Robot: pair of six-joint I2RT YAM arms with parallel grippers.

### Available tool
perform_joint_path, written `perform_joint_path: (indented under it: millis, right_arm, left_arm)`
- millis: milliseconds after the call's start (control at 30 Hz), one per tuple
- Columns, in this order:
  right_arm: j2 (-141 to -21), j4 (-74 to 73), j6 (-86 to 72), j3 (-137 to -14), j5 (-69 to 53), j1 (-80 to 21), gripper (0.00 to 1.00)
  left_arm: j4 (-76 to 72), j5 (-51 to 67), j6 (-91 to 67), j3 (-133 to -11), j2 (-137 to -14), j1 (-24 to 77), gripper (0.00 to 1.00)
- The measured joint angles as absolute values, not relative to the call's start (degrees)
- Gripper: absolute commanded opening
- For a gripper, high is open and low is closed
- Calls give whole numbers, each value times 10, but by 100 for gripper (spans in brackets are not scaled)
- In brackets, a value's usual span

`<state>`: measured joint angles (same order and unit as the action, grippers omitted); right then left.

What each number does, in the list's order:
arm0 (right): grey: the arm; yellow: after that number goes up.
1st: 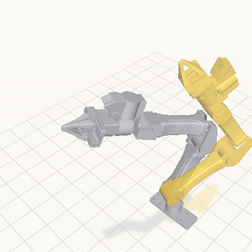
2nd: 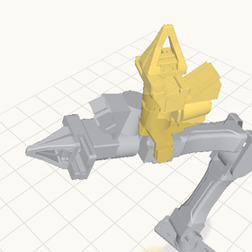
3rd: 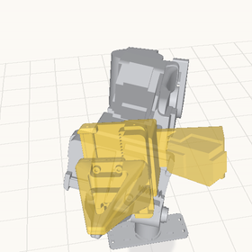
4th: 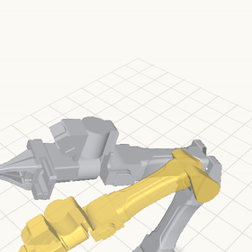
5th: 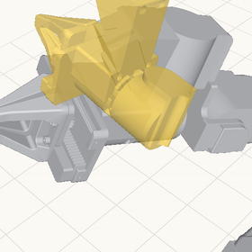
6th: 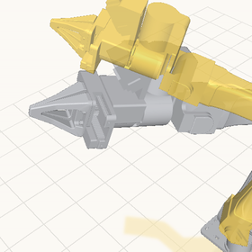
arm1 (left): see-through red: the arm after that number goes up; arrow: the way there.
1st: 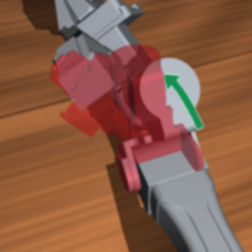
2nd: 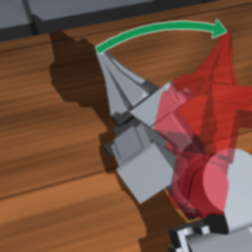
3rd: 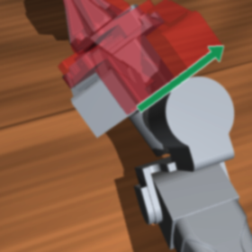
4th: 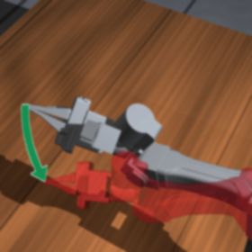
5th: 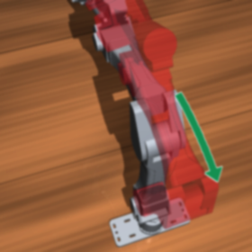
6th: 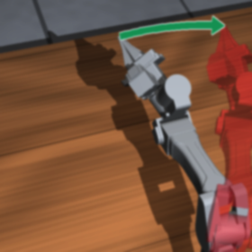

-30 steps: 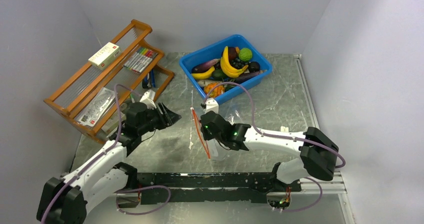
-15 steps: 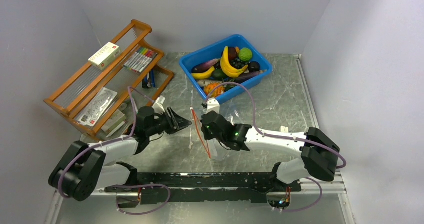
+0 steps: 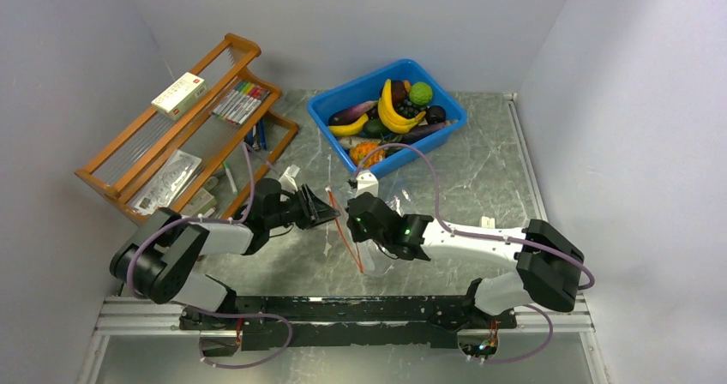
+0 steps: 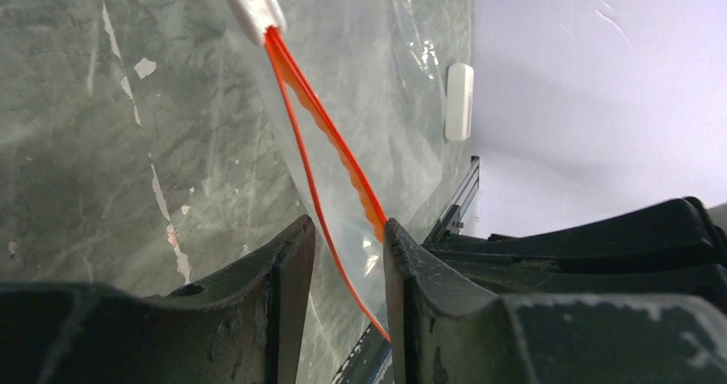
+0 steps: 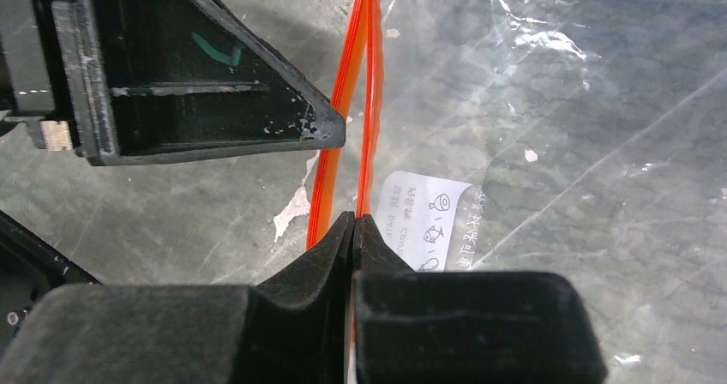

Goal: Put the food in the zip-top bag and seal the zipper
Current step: Pick up the zipper food storage bag at the center of the board.

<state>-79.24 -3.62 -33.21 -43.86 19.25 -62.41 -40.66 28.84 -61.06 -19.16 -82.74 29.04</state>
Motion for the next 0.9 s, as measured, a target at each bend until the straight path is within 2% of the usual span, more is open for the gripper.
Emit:
perform_joint_path:
  millis: [467,567,633,800,867,900]
  right_arm:
    - [-787,-29,-334,-428,187,-623,0]
    - [-787,-28,-335,-427,186,-623,0]
    - [-787,-28,-335,-427,186,-623,0]
    - [-787,-29,-335,-427,186,-623,0]
    - [-787,-30,-336,-427,187,-623,13]
    - [-787,-34,-338,-429,187,-623,24]
  left_arm:
    - [-422,267,-601,-213,-900,314,30]
    - [-434,267,-605,-219,-933,318,20]
    - [-439,267,-607,-220,-944,321,8]
    - [-439,260,-600,-220,-929,326,7]
    - [-431,251,-592,-220,-911,327,7]
    - [-424,245,-587,-221,-897,328,7]
